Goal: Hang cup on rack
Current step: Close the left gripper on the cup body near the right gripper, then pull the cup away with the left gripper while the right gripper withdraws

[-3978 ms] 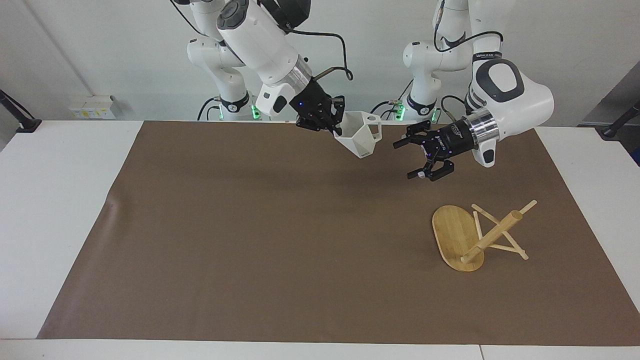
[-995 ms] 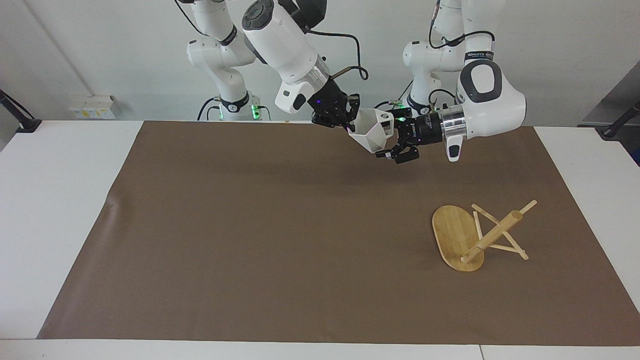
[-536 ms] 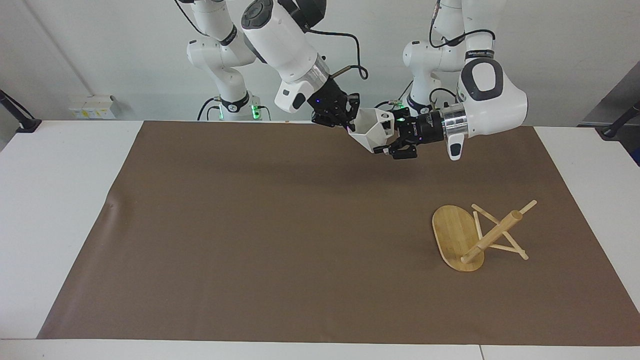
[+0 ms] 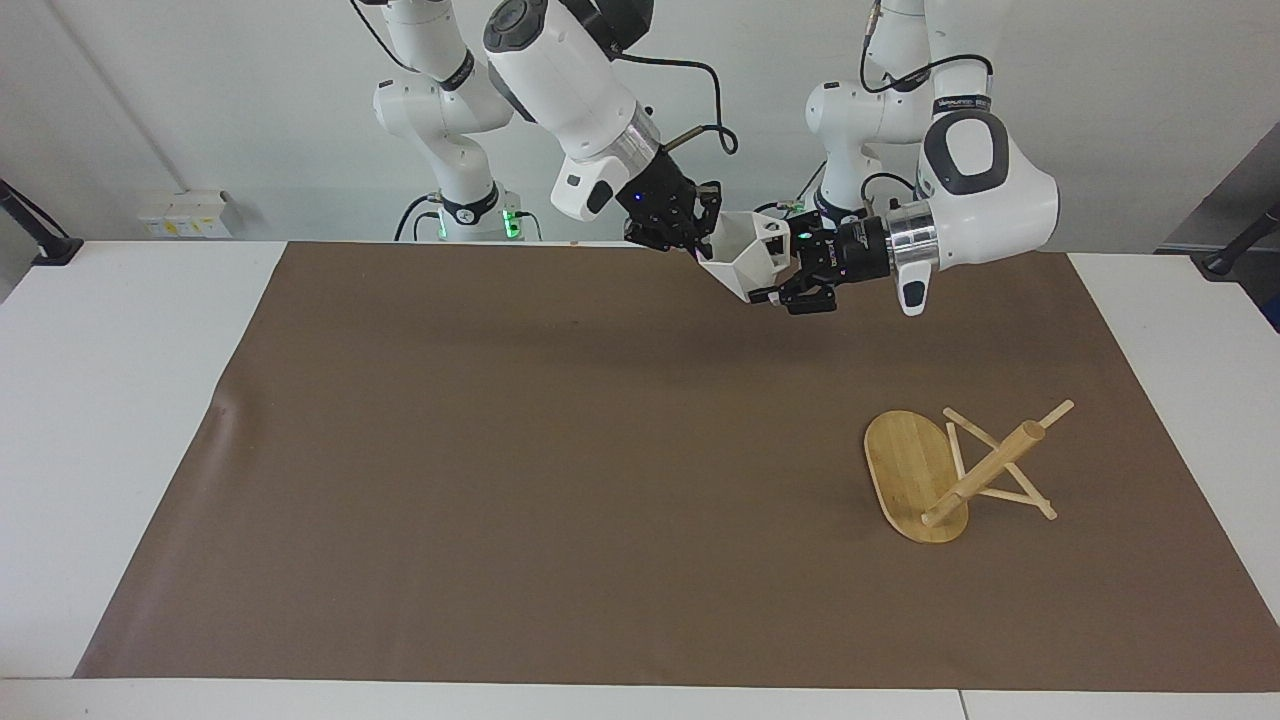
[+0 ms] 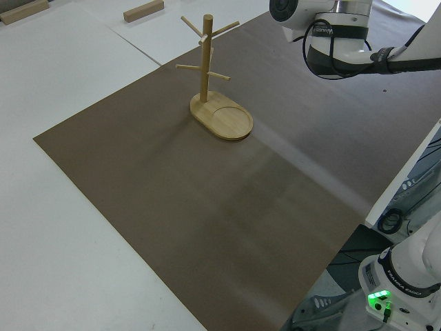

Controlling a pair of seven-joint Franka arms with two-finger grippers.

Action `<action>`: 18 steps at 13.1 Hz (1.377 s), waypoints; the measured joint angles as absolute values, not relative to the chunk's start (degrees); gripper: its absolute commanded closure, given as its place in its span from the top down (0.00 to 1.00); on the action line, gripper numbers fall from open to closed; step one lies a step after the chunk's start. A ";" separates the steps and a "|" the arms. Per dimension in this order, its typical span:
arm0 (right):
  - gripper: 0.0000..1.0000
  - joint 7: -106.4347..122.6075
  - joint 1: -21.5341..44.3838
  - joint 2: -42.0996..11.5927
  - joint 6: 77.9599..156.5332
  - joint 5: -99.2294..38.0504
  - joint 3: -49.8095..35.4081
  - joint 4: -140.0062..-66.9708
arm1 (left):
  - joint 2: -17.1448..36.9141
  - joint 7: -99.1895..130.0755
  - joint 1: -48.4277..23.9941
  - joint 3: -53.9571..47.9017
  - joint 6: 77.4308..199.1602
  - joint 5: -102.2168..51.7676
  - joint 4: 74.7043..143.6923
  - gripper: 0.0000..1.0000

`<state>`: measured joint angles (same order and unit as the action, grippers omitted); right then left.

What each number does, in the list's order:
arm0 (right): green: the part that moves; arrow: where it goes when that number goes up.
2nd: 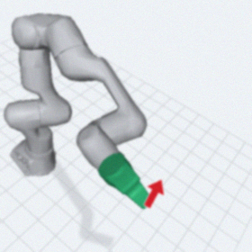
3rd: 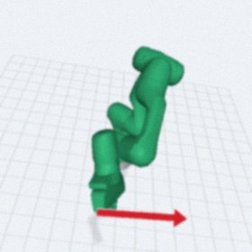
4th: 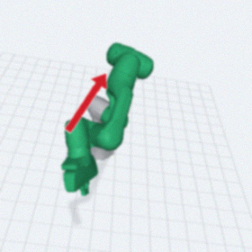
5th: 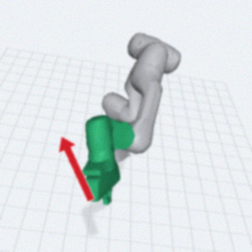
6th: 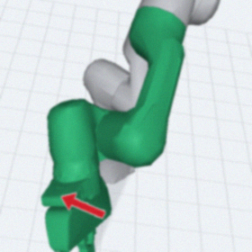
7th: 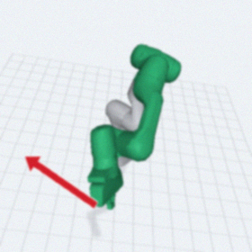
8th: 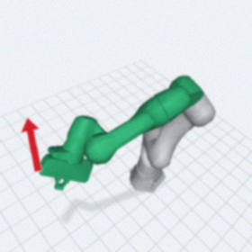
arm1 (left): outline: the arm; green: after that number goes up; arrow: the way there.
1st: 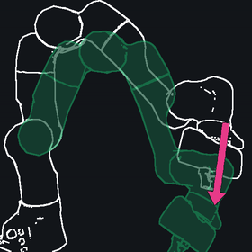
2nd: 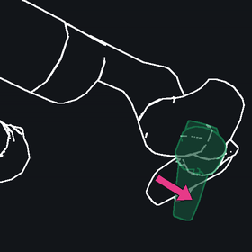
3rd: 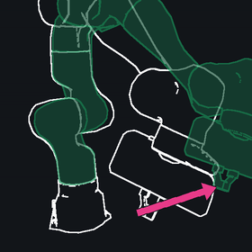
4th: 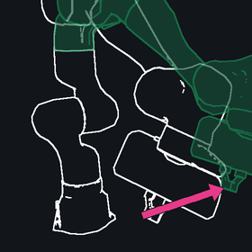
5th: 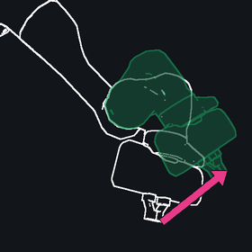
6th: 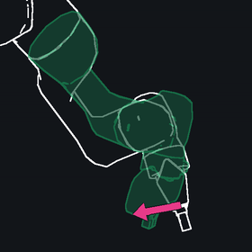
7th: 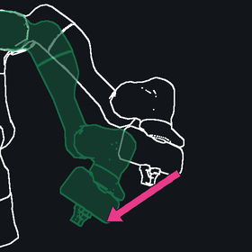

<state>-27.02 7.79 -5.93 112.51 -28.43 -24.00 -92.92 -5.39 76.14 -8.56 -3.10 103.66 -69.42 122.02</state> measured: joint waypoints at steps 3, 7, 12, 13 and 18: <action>1.00 -27.02 7.79 -5.93 112.54 -28.43 -23.98 -92.92 | -5.41 79.49 -8.48 -2.92 103.72 -68.44 122.13 0.00; 1.00 -27.02 7.79 -5.93 112.58 -28.43 -23.97 -92.92 | -5.43 86.56 -6.83 -2.53 105.55 -64.27 122.49 0.00; 1.00 -27.01 7.76 -5.93 112.62 -28.38 -23.80 -92.92 | -5.57 94.03 -6.21 -2.39 115.64 -59.39 126.48 0.00; 1.00 -26.90 7.69 -5.93 112.64 -28.31 -23.67 -92.92 | -5.62 94.97 -6.20 -2.37 117.94 -59.34 127.34 0.00; 1.00 -18.20 5.04 -5.93 112.67 -26.86 -23.28 -92.92 | -5.84 102.60 -6.17 -2.37 130.35 -59.15 128.85 0.00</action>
<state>-18.20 5.04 -5.93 112.67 -26.86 -23.28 -92.92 -5.84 102.60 -6.17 -2.37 130.35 -59.15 128.85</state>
